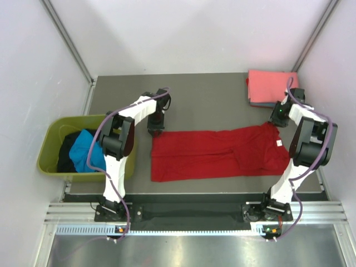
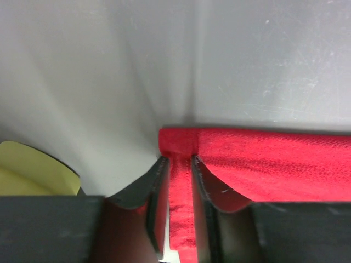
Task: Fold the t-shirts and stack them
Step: Fold the tshirt
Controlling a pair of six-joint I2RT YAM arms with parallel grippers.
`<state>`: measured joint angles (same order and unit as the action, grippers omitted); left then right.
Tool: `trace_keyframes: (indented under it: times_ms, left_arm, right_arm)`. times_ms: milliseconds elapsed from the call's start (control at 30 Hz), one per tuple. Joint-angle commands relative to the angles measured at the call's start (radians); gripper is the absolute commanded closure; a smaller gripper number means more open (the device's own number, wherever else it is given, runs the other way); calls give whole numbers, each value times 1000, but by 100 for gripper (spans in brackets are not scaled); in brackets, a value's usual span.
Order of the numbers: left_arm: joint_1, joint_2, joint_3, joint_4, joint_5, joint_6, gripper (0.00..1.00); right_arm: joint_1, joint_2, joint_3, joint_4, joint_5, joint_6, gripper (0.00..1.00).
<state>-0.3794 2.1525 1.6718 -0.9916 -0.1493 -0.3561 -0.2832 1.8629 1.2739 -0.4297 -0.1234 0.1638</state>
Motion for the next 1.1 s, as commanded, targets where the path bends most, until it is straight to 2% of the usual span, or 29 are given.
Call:
trace_keyframes:
  times_ms: [0,33,100,167,300,400,800,1067]
  left_arm:
    - [10,61,8,8,-26,16,74]
    - [10,61,15,8,-26,16,76]
    - [10,67,29,-1,-32,16,86]
    - [10,73,40,-7,-38,17,100]
    - [10,84,65,-5,-47,8,100]
    - [11,104,98,-15,-85,-17,100]
    - [46,204,295,-71,-171,-61,100]
    - [56,236,355,-65,-130,-72,100]
  right_arm:
    - [-24,35,48,52,-33,-26,62]
    - [-27,41,50,60,-32,-26,62]
    - [-31,58,56,72,-32,-27,64]
    - [-34,65,59,80,-32,-23,67]
    - [-36,76,45,126,-27,-10,92]
    - [-39,82,21,169,-25,19,100]
    - [-60,82,-24,279,59,146,100]
    - [-67,99,-11,324,36,227,100]
